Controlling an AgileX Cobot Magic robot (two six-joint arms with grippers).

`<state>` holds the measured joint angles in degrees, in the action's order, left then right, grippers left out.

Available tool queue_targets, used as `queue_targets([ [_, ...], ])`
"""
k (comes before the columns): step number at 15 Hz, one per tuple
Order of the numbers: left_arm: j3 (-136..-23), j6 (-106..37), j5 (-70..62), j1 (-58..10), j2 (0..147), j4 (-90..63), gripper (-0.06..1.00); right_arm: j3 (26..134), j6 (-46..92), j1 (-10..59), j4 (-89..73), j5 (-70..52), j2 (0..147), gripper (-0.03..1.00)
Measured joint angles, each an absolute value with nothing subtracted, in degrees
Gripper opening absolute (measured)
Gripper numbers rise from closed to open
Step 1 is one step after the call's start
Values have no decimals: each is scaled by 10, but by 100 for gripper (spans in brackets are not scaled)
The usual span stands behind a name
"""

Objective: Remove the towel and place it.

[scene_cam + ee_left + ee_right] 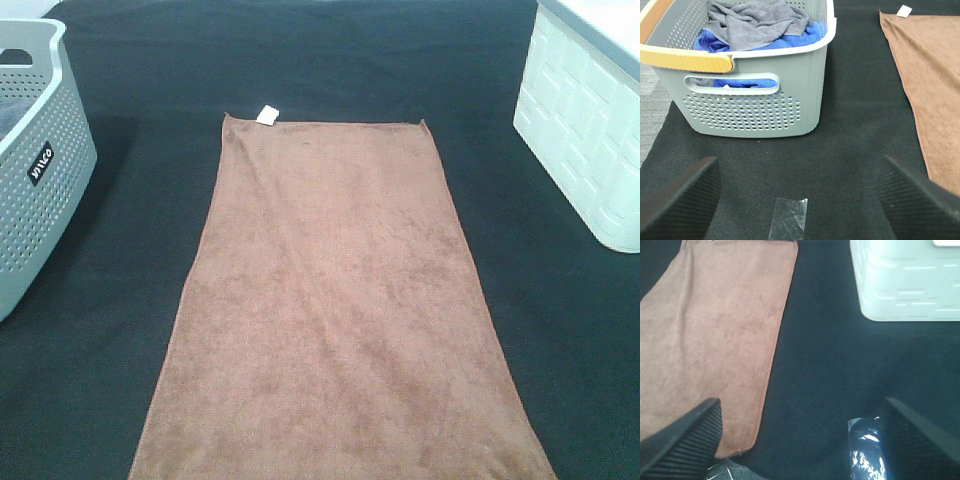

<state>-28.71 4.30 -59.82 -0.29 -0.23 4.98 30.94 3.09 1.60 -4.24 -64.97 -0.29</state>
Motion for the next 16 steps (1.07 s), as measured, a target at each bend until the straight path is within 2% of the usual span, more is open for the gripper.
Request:
queue_targets([
  [12,-287,37,-598,-3,-3,31,80,288,54,16,-50,-608,-3,77],
  [16,-287,37,-598,23,-3,13,80,288,54,16,-50,-608,-3,77],
])
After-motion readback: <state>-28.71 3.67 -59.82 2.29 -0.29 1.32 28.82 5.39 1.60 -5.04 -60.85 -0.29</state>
